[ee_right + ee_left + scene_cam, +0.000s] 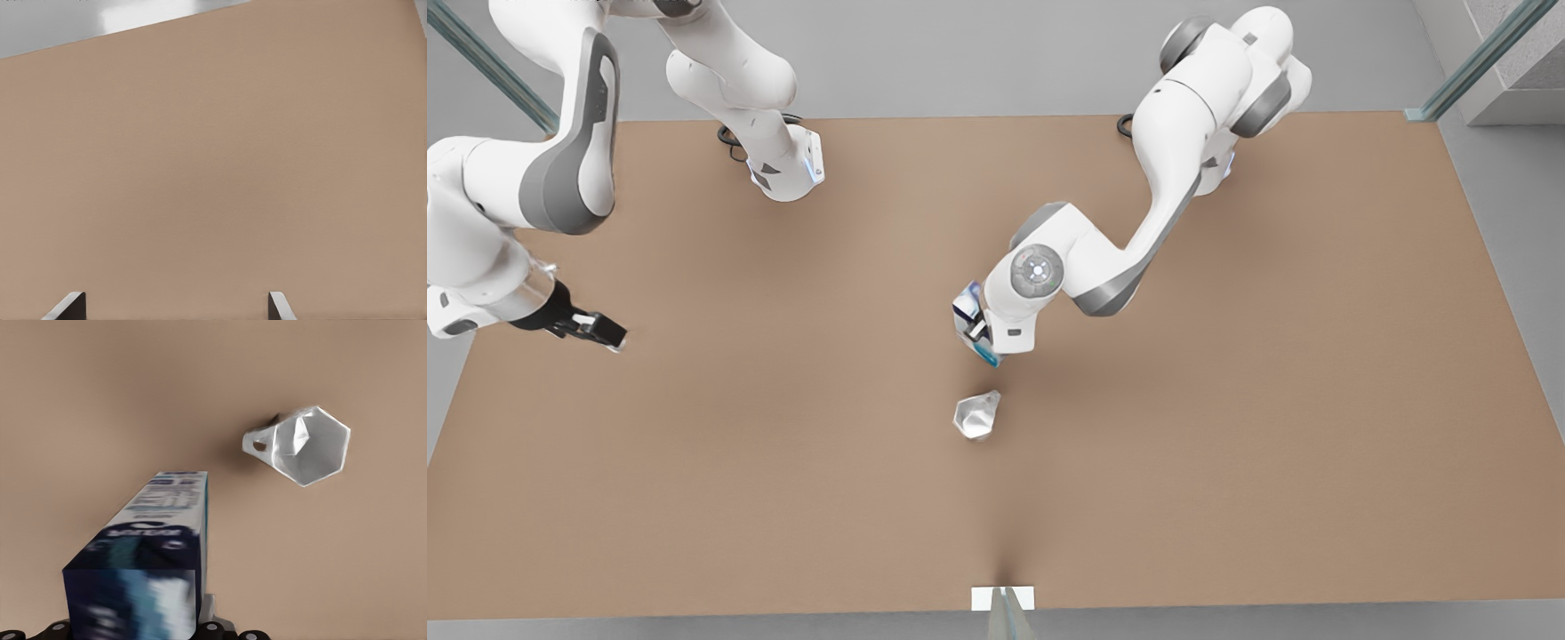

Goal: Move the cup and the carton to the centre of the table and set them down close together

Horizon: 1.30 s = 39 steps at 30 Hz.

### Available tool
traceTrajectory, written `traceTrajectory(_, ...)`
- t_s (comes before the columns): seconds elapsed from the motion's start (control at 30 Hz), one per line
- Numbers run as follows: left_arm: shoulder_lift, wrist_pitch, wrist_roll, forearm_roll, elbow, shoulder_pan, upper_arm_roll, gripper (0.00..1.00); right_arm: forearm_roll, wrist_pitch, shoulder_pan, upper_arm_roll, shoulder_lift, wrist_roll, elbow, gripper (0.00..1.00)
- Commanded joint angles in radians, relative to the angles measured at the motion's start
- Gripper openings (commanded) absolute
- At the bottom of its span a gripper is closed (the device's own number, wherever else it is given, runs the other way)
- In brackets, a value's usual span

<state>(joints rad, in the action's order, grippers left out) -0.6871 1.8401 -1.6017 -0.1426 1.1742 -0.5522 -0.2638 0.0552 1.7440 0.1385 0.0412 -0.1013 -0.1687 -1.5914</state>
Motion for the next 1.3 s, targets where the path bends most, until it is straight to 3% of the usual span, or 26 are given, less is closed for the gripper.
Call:
traceTrajectory(0.0,-0.002,0.008,0.0,0.0,0.001,-0.002,0.0,0.64,0.0,0.0,-0.019,0.0,-0.003,0.0,0.001,1.0)
traceTrajectory(0.17,-0.037,-0.001,-0.011,-0.002,0.013,-0.025,0.001,0.69,-0.011,0.006,-0.022,0.002,-0.046,0.054,0.044,1.0)
traceTrajectory(0.2,-0.04,0.002,-0.009,-0.002,0.013,-0.023,0.001,0.74,-0.017,0.003,-0.019,0.002,-0.051,0.081,0.051,1.0)
traceTrajectory(0.23,-0.04,0.004,-0.007,-0.002,0.012,-0.025,0.001,0.97,-0.006,-0.001,-0.02,0.002,-0.069,0.081,0.082,1.0)
traceTrajectory(0.27,-0.04,0.002,-0.007,-0.002,0.012,-0.025,0.001,1.0,-0.006,-0.009,-0.022,0.002,-0.087,0.087,0.116,1.0)
traceTrajectory(0.37,-0.04,-0.001,-0.009,-0.002,0.009,-0.025,0.001,1.0,-0.014,-0.017,-0.031,0.009,-0.078,0.089,0.114,1.0)
traceTrajectory(0.47,-0.034,-0.004,-0.014,-0.002,0.002,-0.025,0.001,1.0,-0.017,-0.017,-0.188,-0.138,-0.067,0.089,0.117,1.0)
traceTrajectory(0.7,-0.023,-0.012,-0.027,-0.005,-0.018,-0.023,0.001,1.0,-0.018,-0.015,-0.185,-0.136,-0.097,0.11,0.143,1.0)
traceTrajectory(0.83,0.038,-0.15,-0.029,-0.003,-0.105,-0.022,0.011,1.0,-0.02,-0.027,-0.194,-0.133,-0.094,0.109,0.142,1.0)
traceTrajectory(0.9,0.11,-0.321,0.043,-0.009,-0.248,0.078,0.158,1.0,-0.018,-0.029,-0.192,-0.127,-0.09,0.109,0.143,1.0)
traceTrajectory(0.93,0.158,-0.438,0.398,-0.006,-0.246,0.225,0.201,1.0,-0.02,-0.027,-0.191,-0.127,-0.093,0.107,0.145,1.0)
traceTrajectory(1.0,0.182,-0.509,1.08,0.058,-0.24,0.275,0.393,1.0,-0.021,-0.027,-0.174,-0.133,-0.103,0.126,0.156,1.0)
traceTrajectory(1.03,0.187,-0.519,1.332,0.144,-0.22,0.276,0.403,1.0,-0.02,-0.029,-0.175,-0.133,-0.115,0.137,0.179,1.0)
traceTrajectory(1.1,0.445,-0.317,1.545,0.15,0.194,0.322,0.393,1.0,-0.02,-0.029,-0.174,-0.133,-0.116,0.137,0.177,1.0)
traceTrajectory(1.13,0.517,-0.252,1.54,0.167,0.294,0.324,0.38,1.0,-0.02,-0.029,-0.175,-0.133,-0.116,0.138,0.179,1.0)
traceTrajectory(1.27,0.508,-0.24,1.534,0.196,0.317,0.351,0.339,1.0,-0.017,-0.031,-0.18,-0.132,-0.123,0.144,0.172,1.0)
